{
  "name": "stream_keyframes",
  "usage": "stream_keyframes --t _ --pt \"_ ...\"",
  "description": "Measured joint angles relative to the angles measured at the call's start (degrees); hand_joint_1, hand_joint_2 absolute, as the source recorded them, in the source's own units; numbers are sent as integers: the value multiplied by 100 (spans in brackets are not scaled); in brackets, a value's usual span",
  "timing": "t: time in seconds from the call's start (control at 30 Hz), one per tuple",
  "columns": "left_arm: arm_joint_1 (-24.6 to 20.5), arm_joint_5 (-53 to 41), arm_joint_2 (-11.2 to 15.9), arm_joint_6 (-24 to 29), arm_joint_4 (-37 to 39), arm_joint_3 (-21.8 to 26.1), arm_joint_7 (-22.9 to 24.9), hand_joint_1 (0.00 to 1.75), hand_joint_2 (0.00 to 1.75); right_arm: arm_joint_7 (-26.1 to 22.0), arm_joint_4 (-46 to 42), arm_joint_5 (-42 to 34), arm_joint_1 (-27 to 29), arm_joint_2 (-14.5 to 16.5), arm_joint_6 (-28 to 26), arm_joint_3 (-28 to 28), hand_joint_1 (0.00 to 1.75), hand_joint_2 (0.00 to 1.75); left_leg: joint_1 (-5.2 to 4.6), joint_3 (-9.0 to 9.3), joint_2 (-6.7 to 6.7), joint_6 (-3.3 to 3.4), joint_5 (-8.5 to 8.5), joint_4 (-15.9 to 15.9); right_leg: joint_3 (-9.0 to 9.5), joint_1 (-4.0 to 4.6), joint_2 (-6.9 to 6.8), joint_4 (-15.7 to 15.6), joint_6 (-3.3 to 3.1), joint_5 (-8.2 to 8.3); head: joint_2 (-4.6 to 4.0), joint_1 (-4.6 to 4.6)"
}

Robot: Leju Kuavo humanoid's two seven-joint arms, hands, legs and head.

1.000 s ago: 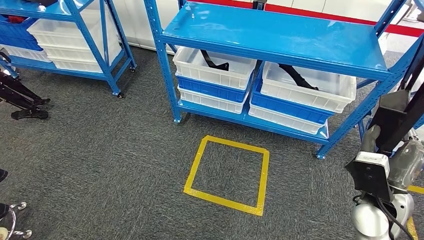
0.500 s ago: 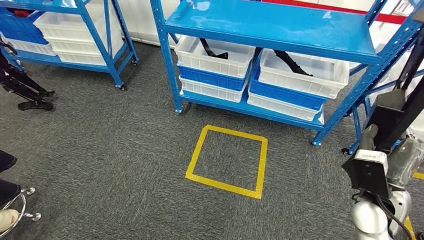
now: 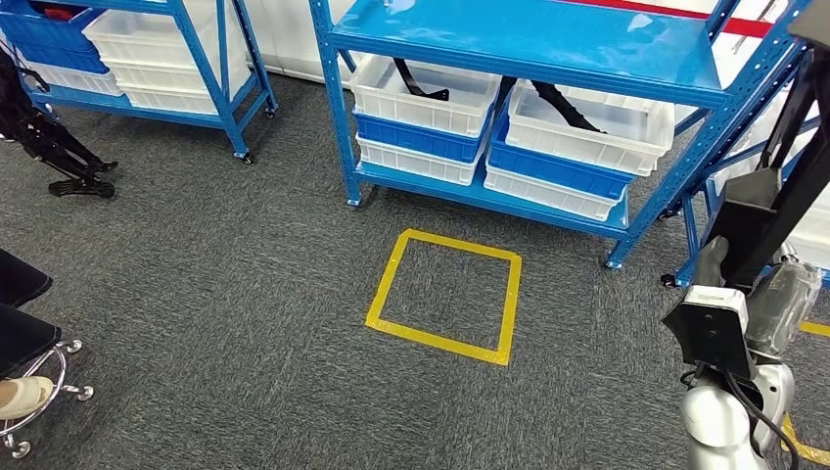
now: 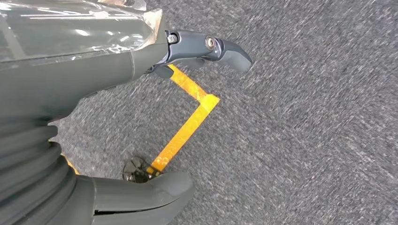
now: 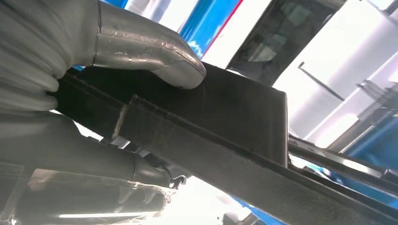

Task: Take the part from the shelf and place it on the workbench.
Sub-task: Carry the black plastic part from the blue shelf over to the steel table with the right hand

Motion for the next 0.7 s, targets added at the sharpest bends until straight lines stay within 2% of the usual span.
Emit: stream_keyframes --t 0.03,0.07,0.1,0.17,0.2,0.23,0.27,0.3,0.33,0.37,0.4,0.43,0.47,0.5,0.53,0.57,0.6,0.63,0.7 --pt "2 0 1 1 3 1 -1 0 175 -2 3 0 -5 -1 0 5 175 175 -4 -52 15 51 47 -21 -31 -5 -4 10 38 31 0 1" --pt "2 0 2 0 6 1 0 0 175 -2 7 -1 -6 -4 0 9 175 175 -6 -113 28 111 112 -42 -84 -11 1 55 52 -9 0 1" --pt "2 0 3 1 9 2 0 0 175 -3 11 -2 -4 -9 0 13 175 175 -2 -189 43 173 191 -66 -168 -10 10 180 39 -140 0 10" --pt "0 0 8 1 13 3 0 0 175 -3 23 -4 -5 -22 0 16 175 175 -4 -364 65 243 352 -84 -399 -9 37 742 -38 -624 0 24" --pt "0 0 10 5 14 4 -1 0 175 -4 33 -10 -6 -27 0 20 175 175 -9 -461 71 254 433 -80 -500 -7 47 1119 -56 -850 0 33" --pt "0 0 9 11 15 5 0 0 175 -5 48 -19 -8 -30 0 26 175 175 -15 -560 76 254 513 -77 -544 -8 54 1447 -41 -978 0 33" --pt "0 0 4 22 17 5 0 0 175 -8 70 -29 -16 -31 1 35 175 175 -19 -666 82 249 595 -72 -514 -9 58 1638 6 -987 0 33" --pt "0 1 -2 35 19 7 1 0 175 -14 95 -41 -33 -31 3 47 175 175 -22 -769 87 239 676 -67 -393 -11 59 1638 70 -896 0 33" --pt "0 2 -8 49 21 8 2 0 175 -21 123 -55 -64 -31 5 64 175 175 -22 -866 91 225 753 -64 -180 -15 59 1444 131 -764 0 33" --pt "-1 4 -14 59 22 9 1 0 175 -31 151 -68 -110 -31 8 84 175 175 -24 -948 93 203 829 -56 122 -19 58 1081 166 -677 0 33" --pt "-3 6 -19 65 22 11 -1 0 175 -42 179 -84 -169 -31 10 109 175 175 -35 -1019 95 176 900 -44 469 -6 60 609 159 -688 0 34" --pt "-4 8 -23 69 22 15 -4 0 175 -54 208 -102 -228 -31 11 136 175 175 -47 -1067 95 147 972 -37 728 11 66 214 121 -748 0 26" --pt "-4 8 -25 73 22 22 -9 0 175 -70 244 -116 -282 -32 10 162 175 175 -57 -1095 96 119 1043 -34 892 32 71 -65 67 -824 0 20" --pt "-2 9 -26 76 22 32 -14 0 175 -83 287 -133 -327 -36 8 194 175 175 -62 -1111 97 91 1111 -42 943 60 75 -193 12 -869 0 13" --pt "3 9 -22 80 23 48 -18 0 175 -94 337 -151 -360 -40 5 227 175 175 -57 -1118 95 63 1172 -56 889 47 75 -185 -46 -843 0 3" --pt "9 8 -19 84 26 67 -21 0 175 -103 388 -166 -394 -44 2 262 175 175 -42 -1139 87 32 1145 -36 844 28 66 -174 -101 -794 0 5" --pt "15 8 -18 85 29 84 -21 0 175 -106 431 -181 -421 -48 -3 297 175 175 -26 -1180 76 -1 985 70 790 7 56 -167 -171 -732 0 -4" --pt "19 7 -16 86 33 97 -22 0 175 -109 464 -193 -442 -48 -7 322 175 175 -9 -1240 63 -34 713 286 721 -19 45 -169 -237 -660 0 -12" --pt "22 3 -21 86 35 109 -27 0 175 -114 501 -205 -458 -49 -24 356 175 175 22 -1381 44 -96 43 1002 577 -18 31 -160 -309 -510 0 -26"
